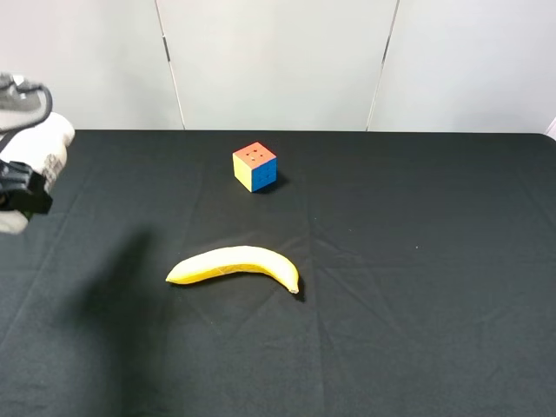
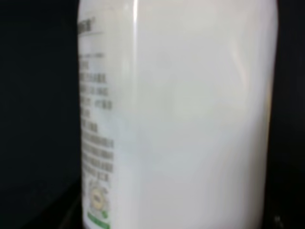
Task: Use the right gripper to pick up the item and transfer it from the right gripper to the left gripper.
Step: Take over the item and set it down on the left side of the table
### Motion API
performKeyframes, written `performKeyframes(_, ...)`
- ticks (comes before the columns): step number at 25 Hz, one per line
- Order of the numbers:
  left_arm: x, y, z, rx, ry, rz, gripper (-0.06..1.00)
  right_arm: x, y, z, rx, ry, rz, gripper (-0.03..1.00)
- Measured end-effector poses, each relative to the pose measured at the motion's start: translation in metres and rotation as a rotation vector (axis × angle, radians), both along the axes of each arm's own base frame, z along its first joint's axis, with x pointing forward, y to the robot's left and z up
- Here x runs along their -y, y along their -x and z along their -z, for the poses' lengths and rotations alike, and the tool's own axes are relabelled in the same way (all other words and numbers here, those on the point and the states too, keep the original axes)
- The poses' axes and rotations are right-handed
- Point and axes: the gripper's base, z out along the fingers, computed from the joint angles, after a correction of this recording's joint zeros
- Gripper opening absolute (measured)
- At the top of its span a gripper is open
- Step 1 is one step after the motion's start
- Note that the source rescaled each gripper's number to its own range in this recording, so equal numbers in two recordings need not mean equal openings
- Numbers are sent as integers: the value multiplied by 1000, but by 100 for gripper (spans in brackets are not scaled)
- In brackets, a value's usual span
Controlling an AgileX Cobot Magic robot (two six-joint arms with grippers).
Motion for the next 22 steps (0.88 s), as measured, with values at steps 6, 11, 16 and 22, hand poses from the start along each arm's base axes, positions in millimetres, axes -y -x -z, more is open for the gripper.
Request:
performKeyframes(6,-1,7,15,1,1,-17,2,0,0,0,0,0,0,100)
performKeyframes(11,-1,2,20,21,2,-27,2,0,0,0,0,0,0,100)
performKeyframes(16,-1,-11,44,-48,2,-48,2,0,0,0,0,0,0,100)
performKeyframes(22,-2,-23,70,-94,-5,-58,2,0,0,0,0,0,0,100)
